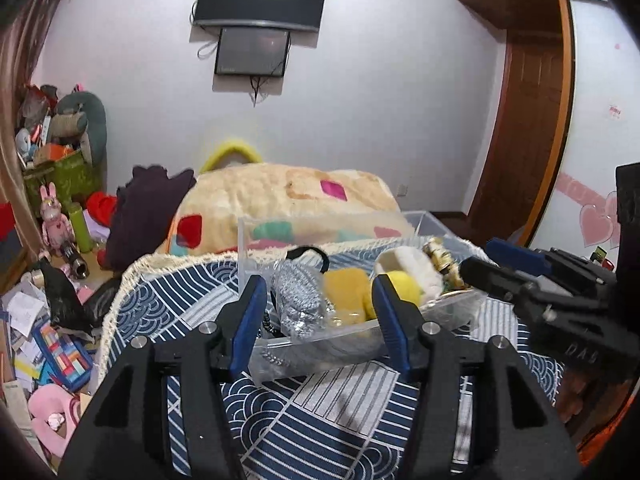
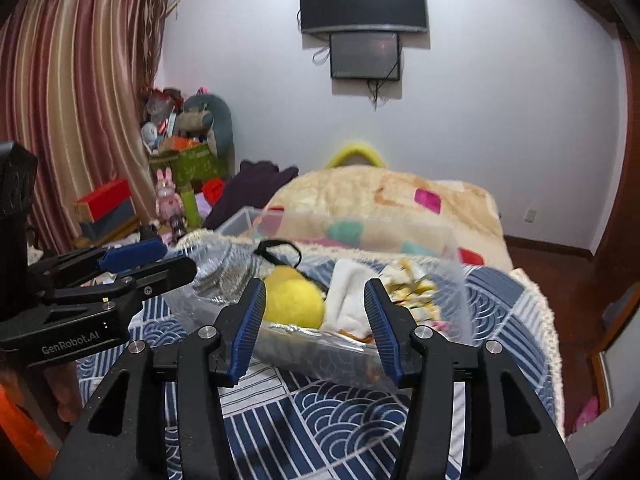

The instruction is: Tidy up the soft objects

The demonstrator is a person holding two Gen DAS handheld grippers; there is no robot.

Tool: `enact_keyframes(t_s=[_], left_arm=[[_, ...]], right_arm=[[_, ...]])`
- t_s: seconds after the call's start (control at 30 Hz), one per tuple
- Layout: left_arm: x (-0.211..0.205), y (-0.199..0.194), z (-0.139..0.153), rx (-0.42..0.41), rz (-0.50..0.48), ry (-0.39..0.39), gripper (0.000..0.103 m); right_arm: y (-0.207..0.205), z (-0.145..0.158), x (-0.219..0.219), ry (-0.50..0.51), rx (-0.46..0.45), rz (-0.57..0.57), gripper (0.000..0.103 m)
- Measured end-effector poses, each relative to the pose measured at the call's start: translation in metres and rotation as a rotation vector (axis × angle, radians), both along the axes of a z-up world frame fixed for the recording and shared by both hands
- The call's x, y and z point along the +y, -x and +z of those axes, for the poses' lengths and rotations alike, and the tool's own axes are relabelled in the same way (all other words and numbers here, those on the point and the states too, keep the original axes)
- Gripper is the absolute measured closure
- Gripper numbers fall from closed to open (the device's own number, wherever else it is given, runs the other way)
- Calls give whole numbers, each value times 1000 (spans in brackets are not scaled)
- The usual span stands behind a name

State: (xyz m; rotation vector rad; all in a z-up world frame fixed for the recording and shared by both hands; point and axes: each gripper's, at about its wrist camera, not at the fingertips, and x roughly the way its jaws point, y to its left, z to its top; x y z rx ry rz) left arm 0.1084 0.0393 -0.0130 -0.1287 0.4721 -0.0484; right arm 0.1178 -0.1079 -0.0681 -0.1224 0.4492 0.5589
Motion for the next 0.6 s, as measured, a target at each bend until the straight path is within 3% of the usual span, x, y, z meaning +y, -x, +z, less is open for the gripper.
enact_keyframes(t_s=[0.3,0.4,0.53,0.6], left_arm=[[-16,53,31,-125,-14,-19,47],[-20,68,37,-164,-10,-16,39],[-26,82,40,-196,-4,-23,30],[-30,86,39,-201,6,-31,23]], right_arm=[[40,30,-25,-60,-100,-8,55],[52,32,-28,-65,-125,-7,55],[66,33,-35,-82,-165,-20,30],[71,33,-38,-91,-181,-21,29]])
